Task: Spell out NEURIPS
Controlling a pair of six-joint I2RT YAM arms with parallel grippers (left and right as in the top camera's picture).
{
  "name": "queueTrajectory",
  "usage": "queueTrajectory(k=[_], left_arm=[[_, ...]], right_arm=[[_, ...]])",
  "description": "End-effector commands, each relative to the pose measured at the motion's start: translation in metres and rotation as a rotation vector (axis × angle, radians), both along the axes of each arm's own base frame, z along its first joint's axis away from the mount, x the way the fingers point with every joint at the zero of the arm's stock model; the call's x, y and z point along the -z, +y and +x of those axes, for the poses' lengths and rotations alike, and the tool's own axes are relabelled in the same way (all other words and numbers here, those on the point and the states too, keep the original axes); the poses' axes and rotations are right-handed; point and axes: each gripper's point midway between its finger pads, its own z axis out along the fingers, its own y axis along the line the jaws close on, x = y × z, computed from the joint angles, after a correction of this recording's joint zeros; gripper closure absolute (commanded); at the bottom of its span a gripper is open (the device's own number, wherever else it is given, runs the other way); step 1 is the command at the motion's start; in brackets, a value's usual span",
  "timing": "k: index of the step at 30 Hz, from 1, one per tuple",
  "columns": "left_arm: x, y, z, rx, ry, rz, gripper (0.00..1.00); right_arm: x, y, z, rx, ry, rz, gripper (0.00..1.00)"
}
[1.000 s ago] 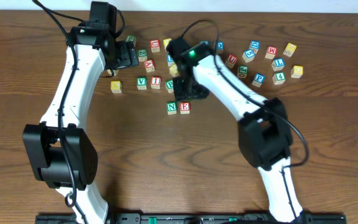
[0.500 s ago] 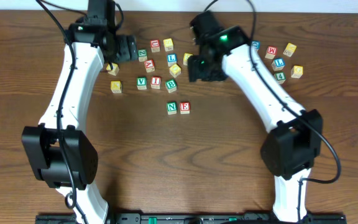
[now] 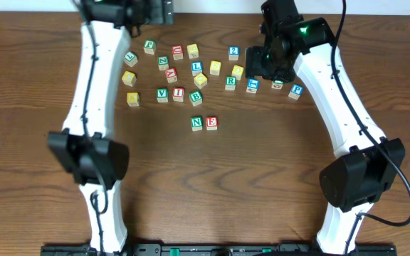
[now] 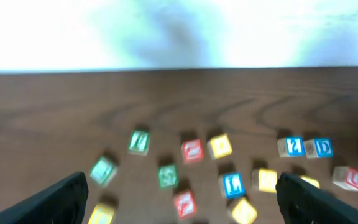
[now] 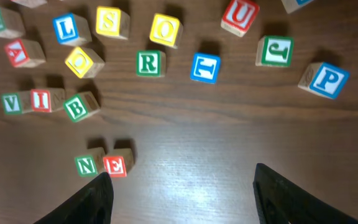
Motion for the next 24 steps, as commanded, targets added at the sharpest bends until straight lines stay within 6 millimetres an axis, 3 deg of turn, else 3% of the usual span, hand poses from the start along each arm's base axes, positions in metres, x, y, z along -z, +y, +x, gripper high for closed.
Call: queueTrajectory(k=[1, 10, 18, 24], left_arm=[[0.030, -0.006, 0.018, 0.098, 0.005, 0.090, 0.05], [0.118, -0.011, 0.048, 0.324, 0.050, 0.286, 0.05], [0.171, -0.033, 0.045, 0.613, 0.074, 0.341, 0.09], [0.198, -0.033, 0.042, 0.698, 0.102, 0.391, 0.11]], right_arm=[[-0.010, -0.004, -0.003, -0.007, -0.012, -0.002, 0.33], [-0.006, -0.007, -0.014, -0.023, 0.032, -0.026, 0.32], [-0.004, -0.014, -0.018, -0.014, 0.046, -0.063, 0.32], [-0.002, -0.018, -0.019, -0.008, 0.051, -0.088, 0.32]])
